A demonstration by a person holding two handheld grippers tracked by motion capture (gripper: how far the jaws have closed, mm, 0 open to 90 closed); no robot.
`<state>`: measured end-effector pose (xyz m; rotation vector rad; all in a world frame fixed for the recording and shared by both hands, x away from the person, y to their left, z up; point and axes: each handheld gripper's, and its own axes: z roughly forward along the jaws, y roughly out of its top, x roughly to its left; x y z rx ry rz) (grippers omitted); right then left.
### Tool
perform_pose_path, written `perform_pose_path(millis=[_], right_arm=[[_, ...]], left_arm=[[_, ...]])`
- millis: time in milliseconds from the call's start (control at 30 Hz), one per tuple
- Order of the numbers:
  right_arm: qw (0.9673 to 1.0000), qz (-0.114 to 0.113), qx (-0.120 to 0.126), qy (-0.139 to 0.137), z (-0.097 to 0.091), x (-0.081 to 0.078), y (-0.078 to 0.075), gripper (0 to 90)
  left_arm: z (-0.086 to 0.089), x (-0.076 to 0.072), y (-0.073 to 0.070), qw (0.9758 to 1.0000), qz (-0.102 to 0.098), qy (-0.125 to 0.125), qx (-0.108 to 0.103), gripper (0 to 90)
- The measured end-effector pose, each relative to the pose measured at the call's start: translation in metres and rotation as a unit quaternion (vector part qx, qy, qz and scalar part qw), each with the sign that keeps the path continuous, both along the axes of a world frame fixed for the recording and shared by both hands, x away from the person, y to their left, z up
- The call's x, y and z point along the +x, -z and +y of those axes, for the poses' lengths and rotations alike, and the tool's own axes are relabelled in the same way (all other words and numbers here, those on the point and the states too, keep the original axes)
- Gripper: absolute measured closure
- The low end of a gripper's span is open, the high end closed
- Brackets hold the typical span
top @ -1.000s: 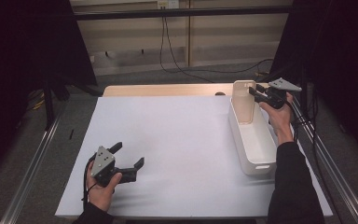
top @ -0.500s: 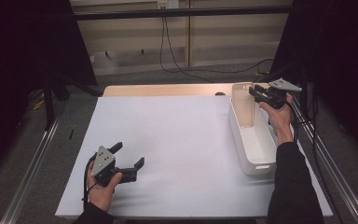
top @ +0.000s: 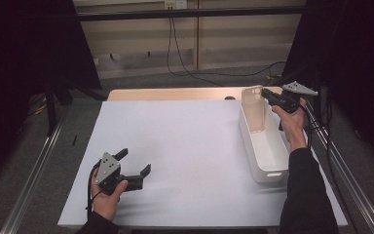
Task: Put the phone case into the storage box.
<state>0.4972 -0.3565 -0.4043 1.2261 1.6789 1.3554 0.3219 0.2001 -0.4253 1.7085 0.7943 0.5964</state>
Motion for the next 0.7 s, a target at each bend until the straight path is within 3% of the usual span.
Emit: perform_pose_path(millis=[167, 267, 367, 533, 700], right_arm=[[0.9998, -0.011, 0.013, 0.009, 0.001, 0.0, -0.002, 87.9], [0.9993, -0.012, 0.02, 0.03, -0.001, -0.002, -0.004, 87.9], [0.999, -0.008, 0.021, 0.04, 0.002, -0.002, -0.005, 87.9], [0.9971, -0.021, 0.028, 0.068, 0.004, -0.003, -0.012, 88.0], [0.9955, -0.023, 0.02, 0.09, 0.011, -0.004, -0.015, 87.8]], left_arm=[[0.0, 0.0, 0.0, 1.0, 0.0, -0.001, 0.001, 2.6], [0.0, 0.0, 0.0, 1.0, 0.0, -0.001, 0.001, 2.6], [0.0, 0.0, 0.0, 1.0, -0.001, -0.001, 0.001, 2.6], [0.0, 0.0, 0.0, 1.0, 0.0, 0.0, 0.0, 2.6], [0.0, 0.0, 0.0, 1.0, 0.001, 0.0, 0.0, 2.6]])
